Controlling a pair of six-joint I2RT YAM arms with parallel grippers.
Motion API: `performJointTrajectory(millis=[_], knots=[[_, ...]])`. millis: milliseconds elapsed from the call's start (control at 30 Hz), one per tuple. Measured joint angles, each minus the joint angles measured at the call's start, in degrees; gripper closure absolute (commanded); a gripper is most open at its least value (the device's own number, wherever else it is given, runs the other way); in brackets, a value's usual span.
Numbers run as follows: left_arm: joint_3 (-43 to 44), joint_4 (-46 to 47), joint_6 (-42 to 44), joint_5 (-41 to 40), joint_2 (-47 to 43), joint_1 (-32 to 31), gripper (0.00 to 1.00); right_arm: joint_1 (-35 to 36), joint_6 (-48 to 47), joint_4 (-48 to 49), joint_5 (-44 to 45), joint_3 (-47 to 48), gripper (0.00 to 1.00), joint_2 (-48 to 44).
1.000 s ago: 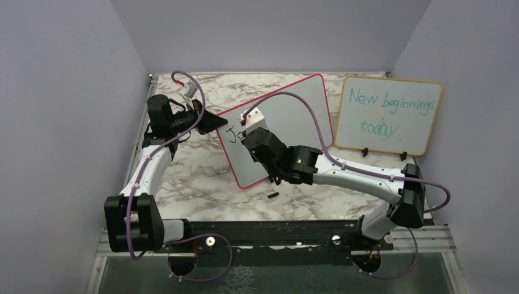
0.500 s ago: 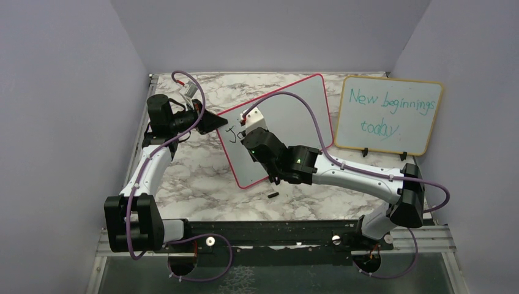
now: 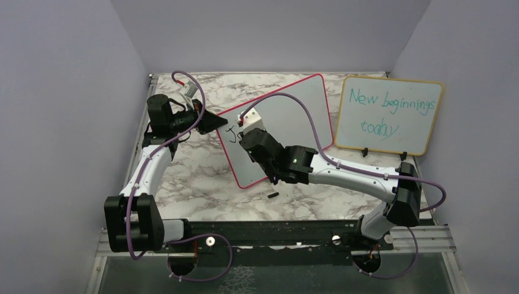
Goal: Write a sentence on the whiteboard
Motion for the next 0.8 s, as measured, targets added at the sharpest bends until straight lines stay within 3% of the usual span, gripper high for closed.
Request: performJointTrajectory(millis=[800], knots=[[0.0,-0.2,0.2,0.0,0.0,0.0,1.00,-0.6,1.8,-1.3,0.0,-0.1,1.00,0.2]])
